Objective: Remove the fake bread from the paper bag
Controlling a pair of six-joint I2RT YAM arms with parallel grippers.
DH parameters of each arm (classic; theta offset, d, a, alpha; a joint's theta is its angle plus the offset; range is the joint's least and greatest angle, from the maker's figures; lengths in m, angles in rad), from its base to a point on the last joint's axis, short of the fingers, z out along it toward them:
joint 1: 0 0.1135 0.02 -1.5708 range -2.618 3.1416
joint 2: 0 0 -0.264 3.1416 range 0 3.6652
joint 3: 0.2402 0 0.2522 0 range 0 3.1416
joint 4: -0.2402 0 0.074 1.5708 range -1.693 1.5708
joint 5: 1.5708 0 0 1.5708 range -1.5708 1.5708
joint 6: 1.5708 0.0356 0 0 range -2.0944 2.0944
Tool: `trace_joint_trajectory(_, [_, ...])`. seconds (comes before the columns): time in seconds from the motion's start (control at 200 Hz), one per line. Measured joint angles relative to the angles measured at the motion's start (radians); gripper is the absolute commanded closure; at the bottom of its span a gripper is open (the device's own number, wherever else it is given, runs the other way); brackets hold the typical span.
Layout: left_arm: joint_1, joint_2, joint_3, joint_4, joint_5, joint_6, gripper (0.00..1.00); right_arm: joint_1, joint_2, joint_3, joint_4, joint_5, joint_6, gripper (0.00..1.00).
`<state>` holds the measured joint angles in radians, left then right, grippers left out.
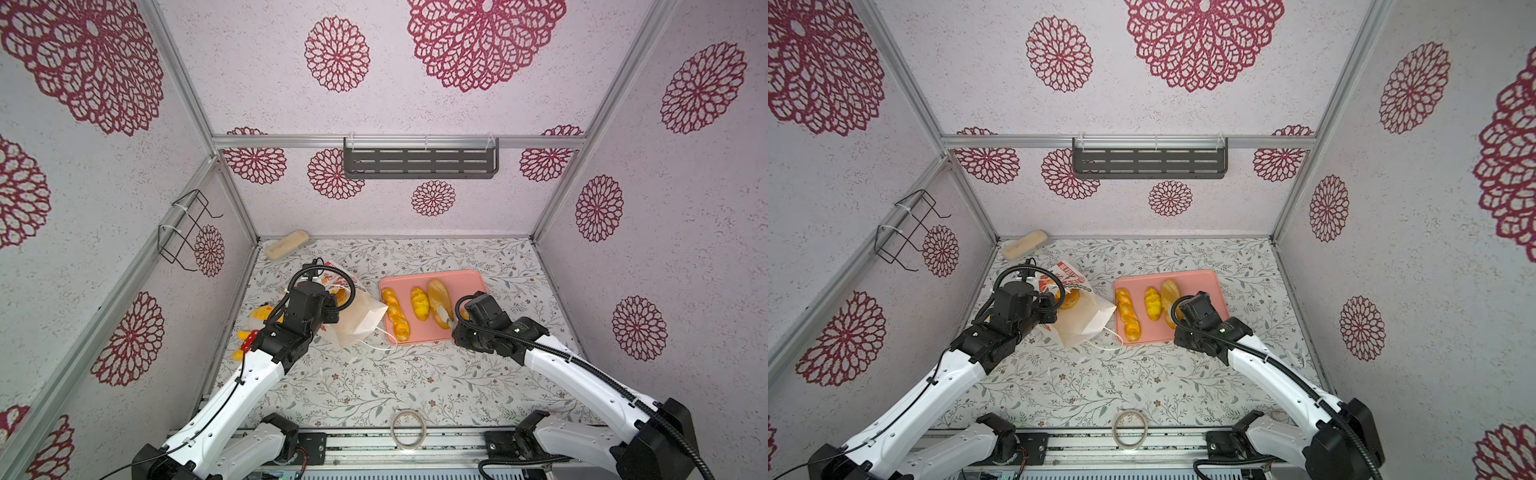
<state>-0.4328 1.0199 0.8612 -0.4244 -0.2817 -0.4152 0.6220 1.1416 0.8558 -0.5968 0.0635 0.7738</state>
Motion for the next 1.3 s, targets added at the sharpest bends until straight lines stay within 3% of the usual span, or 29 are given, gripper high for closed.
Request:
trace_joint_trajectory(0.646, [0.0,0.002,0.001,0.0,0.005,0.003,1.0,0.038,0.018,-0.049,0.102,-0.093,0.004,1.0])
trace_joint_trajectory(0.806, [0.0,0.002,0.002,-0.001,0.006,0.003,1.0,0.039,0.018,-0.048,0.096,-0.082,0.003,0.68])
trace_joint_trajectory(0.891, [0.0,0.002,0.002,-0.001,0.006,0.003,1.0,0.039,0.018,-0.046,0.083,-0.074,0.002,0.6])
trace_joint_trajectory(0.996, [0.0,0.002,0.002,-0.001,0.007,0.003,1.0,0.039,0.018,-0.043,0.064,-0.066,-0.005,0.52])
trace_joint_trajectory(1.301, [0.0,0.002,0.002,-0.002,0.008,0.003,1.0,0.039,0.016,-0.033,0.036,-0.063,-0.014,0.44])
